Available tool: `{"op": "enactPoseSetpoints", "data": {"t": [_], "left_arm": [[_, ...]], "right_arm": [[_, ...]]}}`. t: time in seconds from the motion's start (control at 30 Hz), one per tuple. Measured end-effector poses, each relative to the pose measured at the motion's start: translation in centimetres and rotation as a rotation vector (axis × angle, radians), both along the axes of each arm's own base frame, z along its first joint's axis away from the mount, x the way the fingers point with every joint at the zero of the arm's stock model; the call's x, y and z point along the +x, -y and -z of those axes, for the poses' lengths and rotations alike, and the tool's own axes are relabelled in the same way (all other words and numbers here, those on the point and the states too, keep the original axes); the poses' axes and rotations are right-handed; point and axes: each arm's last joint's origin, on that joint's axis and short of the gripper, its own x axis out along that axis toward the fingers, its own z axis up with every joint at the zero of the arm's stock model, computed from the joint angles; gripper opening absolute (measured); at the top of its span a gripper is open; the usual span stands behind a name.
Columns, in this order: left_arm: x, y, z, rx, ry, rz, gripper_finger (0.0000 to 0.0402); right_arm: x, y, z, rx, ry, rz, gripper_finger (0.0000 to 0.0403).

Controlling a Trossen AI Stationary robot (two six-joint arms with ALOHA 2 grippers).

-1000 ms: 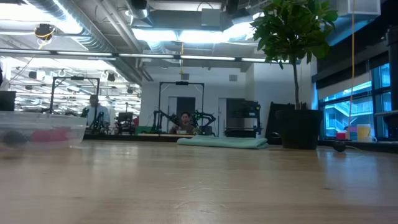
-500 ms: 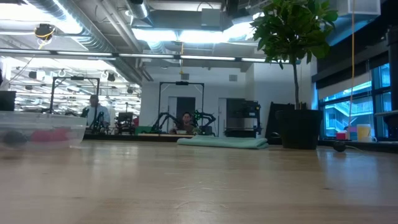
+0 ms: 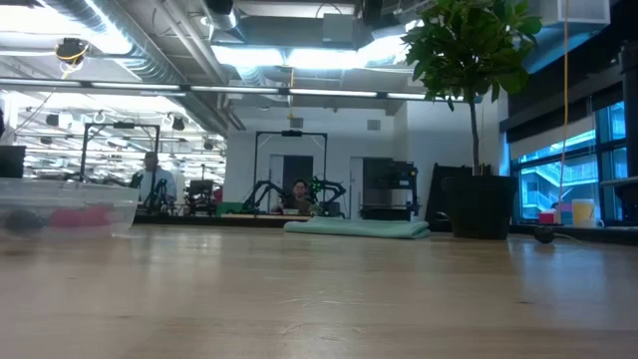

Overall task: Pick and placing Produce into tupperware
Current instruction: Put the red cherry into the transparent bin

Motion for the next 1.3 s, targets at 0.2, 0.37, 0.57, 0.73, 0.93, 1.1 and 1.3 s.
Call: {"op": "enactPoseSetpoints", "data": {"t": [0.2, 0.37, 0.57, 0.73, 0.93, 1.1, 1.3], "left_arm": [[-0.03, 0.19, -0.02, 0.001, 0.001, 0.016, 0.0091], [-0.03, 0.20, 0.00, 0.001, 0.000, 0.019, 0.0105], [-0.02, 0.22, -0.01, 0.001, 0.001, 0.025, 0.0126], [-0.02, 0.22, -0.02, 0.000, 0.002, 0.025, 0.0138], [-0.02, 0.22, -0.03, -0.001, 0.003, 0.025, 0.0146], [-0.04, 0.37, 0.04, -0.002, -0.004, 0.036, 0.0147], [-0.11, 0.70, -0.12, -0.002, 0.005, 0.084, 0.0132]], "right_arm": [[-0.01, -0.01, 0.11, -0.001, -0.011, -0.001, 0.0031], [0.00, 0.00, 0.15, -0.002, -0.016, -0.001, 0.0031], [-0.01, 0.00, 0.19, -0.003, -0.019, -0.002, 0.0031], [-0.01, 0.00, 0.21, -0.003, -0.021, -0.002, 0.0031], [-0.01, 0.00, 0.22, -0.003, -0.022, -0.002, 0.0031], [-0.02, 0.00, 0.30, -0.004, -0.028, -0.001, 0.0031], [0.02, 0.01, 0.55, -0.007, -0.044, 0.000, 0.0031]]}}
